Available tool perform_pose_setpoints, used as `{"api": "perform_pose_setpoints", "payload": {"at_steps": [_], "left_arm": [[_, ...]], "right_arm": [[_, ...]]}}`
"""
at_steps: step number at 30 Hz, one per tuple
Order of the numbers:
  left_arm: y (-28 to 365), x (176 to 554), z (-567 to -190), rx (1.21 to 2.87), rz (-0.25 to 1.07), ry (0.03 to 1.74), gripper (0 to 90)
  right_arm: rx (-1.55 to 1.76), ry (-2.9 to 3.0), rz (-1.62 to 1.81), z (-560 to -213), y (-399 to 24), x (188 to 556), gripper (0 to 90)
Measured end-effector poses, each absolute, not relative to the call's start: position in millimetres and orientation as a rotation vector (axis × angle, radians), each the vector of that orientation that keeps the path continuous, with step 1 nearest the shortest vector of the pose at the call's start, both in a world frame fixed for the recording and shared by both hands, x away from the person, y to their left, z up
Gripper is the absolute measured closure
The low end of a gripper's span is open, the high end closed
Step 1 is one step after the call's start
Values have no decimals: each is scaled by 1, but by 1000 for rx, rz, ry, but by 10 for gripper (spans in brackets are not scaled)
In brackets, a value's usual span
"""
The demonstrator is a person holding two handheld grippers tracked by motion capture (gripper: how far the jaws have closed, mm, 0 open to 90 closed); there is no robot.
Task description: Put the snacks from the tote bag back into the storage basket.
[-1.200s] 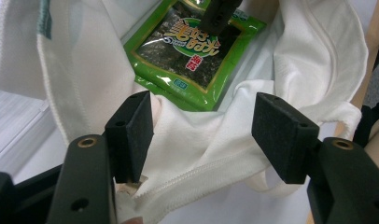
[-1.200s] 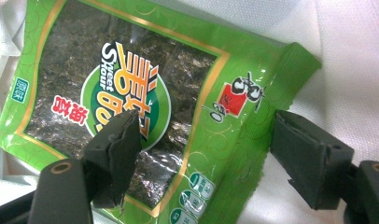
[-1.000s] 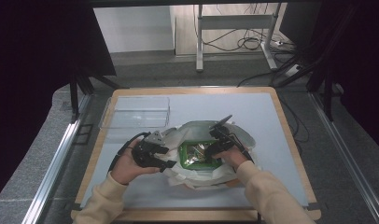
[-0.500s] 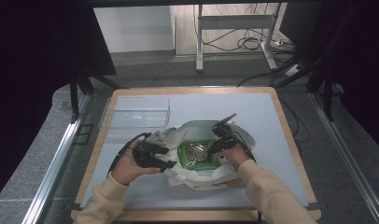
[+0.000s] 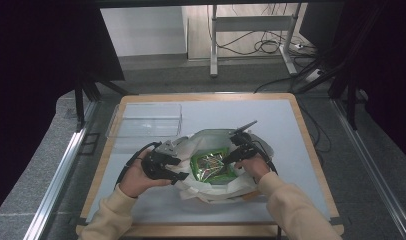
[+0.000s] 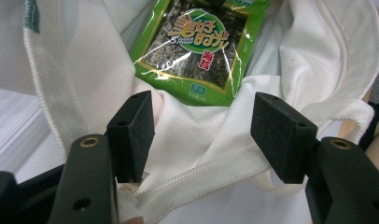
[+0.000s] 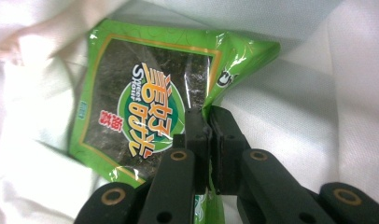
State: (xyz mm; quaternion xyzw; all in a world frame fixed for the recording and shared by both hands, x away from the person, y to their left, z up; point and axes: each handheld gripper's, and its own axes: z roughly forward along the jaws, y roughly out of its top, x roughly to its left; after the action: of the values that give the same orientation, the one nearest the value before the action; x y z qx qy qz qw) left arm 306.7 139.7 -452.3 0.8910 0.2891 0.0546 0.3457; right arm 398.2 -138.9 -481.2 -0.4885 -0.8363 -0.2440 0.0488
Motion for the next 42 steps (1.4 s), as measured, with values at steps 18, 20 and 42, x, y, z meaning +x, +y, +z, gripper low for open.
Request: {"api": "perform_pose_setpoints", "payload": {"at_steps": [18, 20, 42], "left_arm": [[140, 307, -453, 2313, 142, 754, 395], [141, 307, -452, 2313, 141, 753, 395], [148, 307, -445, 2276, 141, 765, 384]], "right_arm": [[-1400, -2625, -952, -442, -160, 389, 867], [-1377, -2649, -982, -436, -163, 388, 870], [-1182, -2759, -1171, -397, -184, 374, 878]]}}
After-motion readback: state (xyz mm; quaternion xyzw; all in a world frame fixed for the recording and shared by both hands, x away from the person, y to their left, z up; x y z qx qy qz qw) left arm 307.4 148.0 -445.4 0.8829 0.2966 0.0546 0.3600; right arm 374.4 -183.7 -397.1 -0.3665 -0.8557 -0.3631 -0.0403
